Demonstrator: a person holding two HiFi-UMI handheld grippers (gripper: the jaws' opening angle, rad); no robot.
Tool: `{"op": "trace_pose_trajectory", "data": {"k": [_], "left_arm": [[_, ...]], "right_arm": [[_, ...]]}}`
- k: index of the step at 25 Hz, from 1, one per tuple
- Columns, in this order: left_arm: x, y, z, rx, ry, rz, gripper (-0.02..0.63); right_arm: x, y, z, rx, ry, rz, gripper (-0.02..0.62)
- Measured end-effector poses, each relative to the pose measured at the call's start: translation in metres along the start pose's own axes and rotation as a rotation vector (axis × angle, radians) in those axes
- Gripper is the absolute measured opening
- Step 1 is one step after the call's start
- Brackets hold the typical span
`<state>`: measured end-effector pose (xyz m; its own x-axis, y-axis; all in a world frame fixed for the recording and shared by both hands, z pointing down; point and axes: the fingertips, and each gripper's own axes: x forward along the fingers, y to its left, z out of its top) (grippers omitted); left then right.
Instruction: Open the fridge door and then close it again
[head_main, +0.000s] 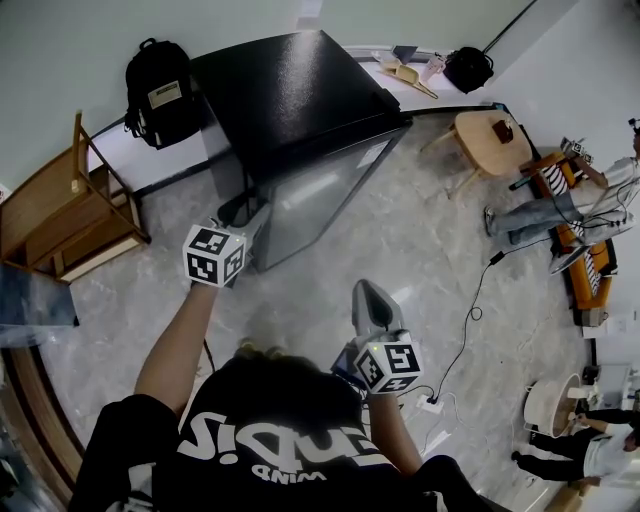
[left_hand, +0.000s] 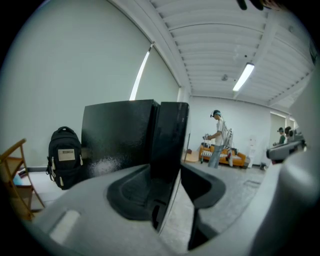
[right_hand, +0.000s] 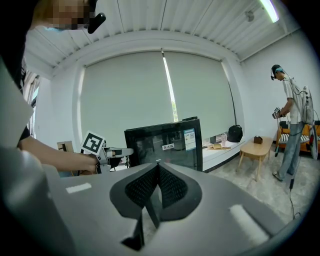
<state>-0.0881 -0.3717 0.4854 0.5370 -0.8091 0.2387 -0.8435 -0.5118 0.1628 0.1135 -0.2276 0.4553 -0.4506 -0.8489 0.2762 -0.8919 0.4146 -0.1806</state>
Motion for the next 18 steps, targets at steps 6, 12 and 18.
{"op": "trace_pose_trajectory", "data": {"k": [6,12,18], "left_arm": [[-0.001,-0.001,-0.001,-0.005,0.006,0.003,0.183],[-0.002,-0.005,-0.003,-0.014,0.008,0.014,0.181],[-0.013,-0.049,-0.013,0.012,0.013,-0.049,0.181]], "right_arm": [[-0.007,-0.008,-0.004,0.002,0.01,-0.016,-0.002],[-0.014,-0.015,-0.01,0.007,0.013,-0.024,-0.002],[-0.014,-0.017,-0.008,0.009,0.006,-0.026,-0.002]]}}
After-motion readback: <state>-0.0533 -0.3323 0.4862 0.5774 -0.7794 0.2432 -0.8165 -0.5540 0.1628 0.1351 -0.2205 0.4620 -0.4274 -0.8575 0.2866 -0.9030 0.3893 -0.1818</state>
